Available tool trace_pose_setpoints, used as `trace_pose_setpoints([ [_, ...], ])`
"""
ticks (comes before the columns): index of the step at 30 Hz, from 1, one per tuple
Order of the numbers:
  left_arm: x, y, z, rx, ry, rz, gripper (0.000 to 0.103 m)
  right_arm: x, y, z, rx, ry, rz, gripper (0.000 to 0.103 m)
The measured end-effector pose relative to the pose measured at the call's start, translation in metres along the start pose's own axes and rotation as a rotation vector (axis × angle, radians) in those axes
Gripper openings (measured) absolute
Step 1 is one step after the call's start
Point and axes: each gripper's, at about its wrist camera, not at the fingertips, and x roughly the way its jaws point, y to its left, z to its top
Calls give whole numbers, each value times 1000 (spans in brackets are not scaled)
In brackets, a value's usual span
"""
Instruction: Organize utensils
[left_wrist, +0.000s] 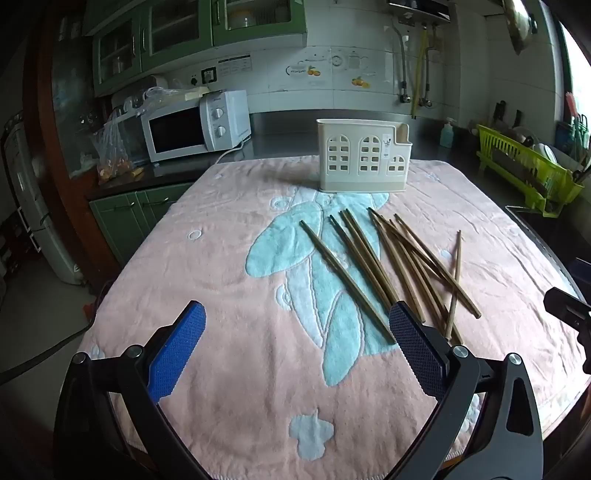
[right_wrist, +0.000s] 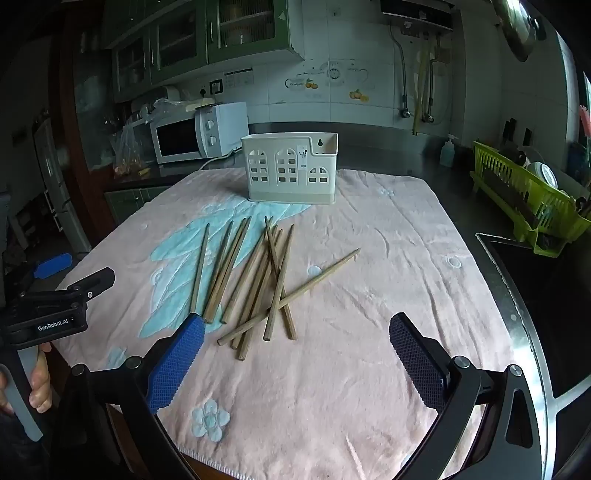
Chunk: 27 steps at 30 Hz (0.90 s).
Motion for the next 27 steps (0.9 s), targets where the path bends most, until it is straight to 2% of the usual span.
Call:
trace_pose_setpoints([
  [12,-2,9,6,-19,2,-5,98,-2,-1,8,3,-16,-3,97],
  [19,-4,12,9,-32,-14,21,98,-4,0,5,0,-30,4,97],
  [27,-7,12,12,-27,-30,-1,98,-4,-1,5,5,-34,4,97],
])
